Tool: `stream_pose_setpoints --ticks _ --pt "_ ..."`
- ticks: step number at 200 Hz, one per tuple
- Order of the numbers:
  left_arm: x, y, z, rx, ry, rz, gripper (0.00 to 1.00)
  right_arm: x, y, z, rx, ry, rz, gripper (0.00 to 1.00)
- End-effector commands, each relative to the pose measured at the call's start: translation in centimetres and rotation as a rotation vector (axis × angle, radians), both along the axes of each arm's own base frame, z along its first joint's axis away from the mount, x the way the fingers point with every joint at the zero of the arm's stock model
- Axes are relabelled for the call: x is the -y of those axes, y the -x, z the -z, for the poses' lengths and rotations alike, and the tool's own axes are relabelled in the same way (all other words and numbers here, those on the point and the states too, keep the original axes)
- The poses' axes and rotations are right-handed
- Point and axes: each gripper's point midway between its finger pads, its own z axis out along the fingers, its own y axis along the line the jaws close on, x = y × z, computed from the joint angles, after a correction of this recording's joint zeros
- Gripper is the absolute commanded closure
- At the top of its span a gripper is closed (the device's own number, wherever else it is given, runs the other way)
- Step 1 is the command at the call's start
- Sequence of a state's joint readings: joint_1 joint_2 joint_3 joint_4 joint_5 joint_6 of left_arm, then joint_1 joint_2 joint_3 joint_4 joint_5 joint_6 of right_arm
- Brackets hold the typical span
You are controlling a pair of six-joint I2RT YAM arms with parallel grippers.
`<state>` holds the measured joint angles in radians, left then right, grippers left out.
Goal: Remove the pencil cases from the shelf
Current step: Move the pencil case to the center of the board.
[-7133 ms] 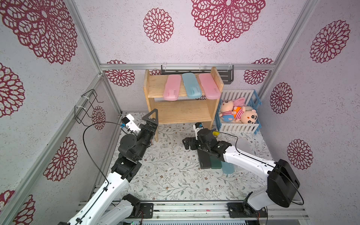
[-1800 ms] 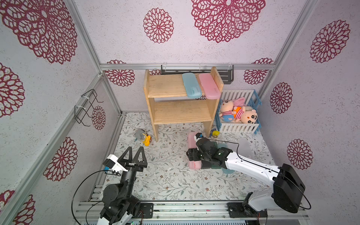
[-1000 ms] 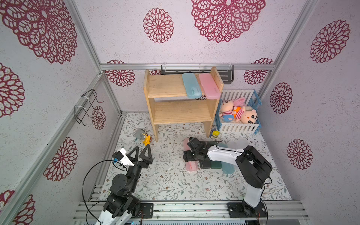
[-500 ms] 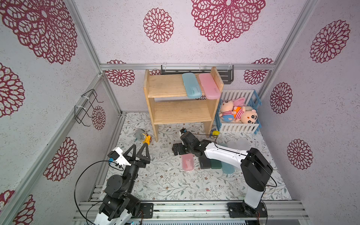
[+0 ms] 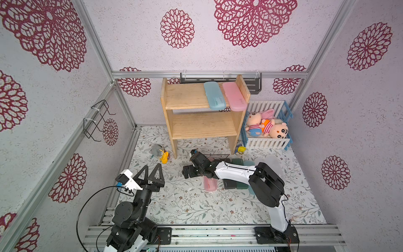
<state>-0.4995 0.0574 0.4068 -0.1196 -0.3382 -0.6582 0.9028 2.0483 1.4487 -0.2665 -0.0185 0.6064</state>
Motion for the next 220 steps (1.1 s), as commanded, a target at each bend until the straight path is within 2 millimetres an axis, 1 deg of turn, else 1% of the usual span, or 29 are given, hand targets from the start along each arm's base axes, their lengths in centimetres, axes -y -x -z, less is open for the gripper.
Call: stream_pose_setpoints --ticks 1,17,35,84,97,125,147,195,206,220 --pt "-0.6 0.6 0.2 -0.011 -0.018 -0.018 0.03 0.8 -1.2 -0.3 0.018 -0.002 0.05 0.01" --pt "-0.8 0.9 0.1 -0.006 -0.017 -0.023 0.03 1.5 -1.3 0.6 0.004 0.01 0.059 0.01" --pt "-0.8 1.0 0.1 -0.017 -0.027 -0.02 0.03 2.3 -1.3 1.1 -0.005 0.032 0.072 0.01" --pt "-1.3 2.0 -1.2 -0.008 -0.045 -0.021 0.03 4.6 -0.9 2.7 -0.022 0.079 0.089 0.01" --pt "-1.2 2.0 -1.1 -0.015 -0.043 -0.016 0.03 5.1 -0.9 2.6 -0.017 0.087 0.097 0.01" --pt "-1.0 1.8 -0.6 -0.024 -0.032 -0.004 0.03 6.2 -1.0 1.7 0.007 0.092 0.106 0.01" --pt "-0.8 1.6 -0.4 -0.027 -0.021 0.002 0.03 7.0 -1.1 1.7 0.012 0.116 0.108 0.01" --pt "-0.6 1.4 -0.9 -0.006 0.007 0.01 0.03 8.9 -1.4 0.9 0.026 0.115 0.131 0.01" --pt "-0.3 1.1 -1.0 -0.009 0.032 0.022 0.03 9.2 -1.6 0.7 0.029 0.113 0.137 0.01" --pt "0.6 0.4 -1.1 -0.018 0.07 0.059 0.03 9.6 -1.7 0.2 0.04 0.11 0.142 0.01"
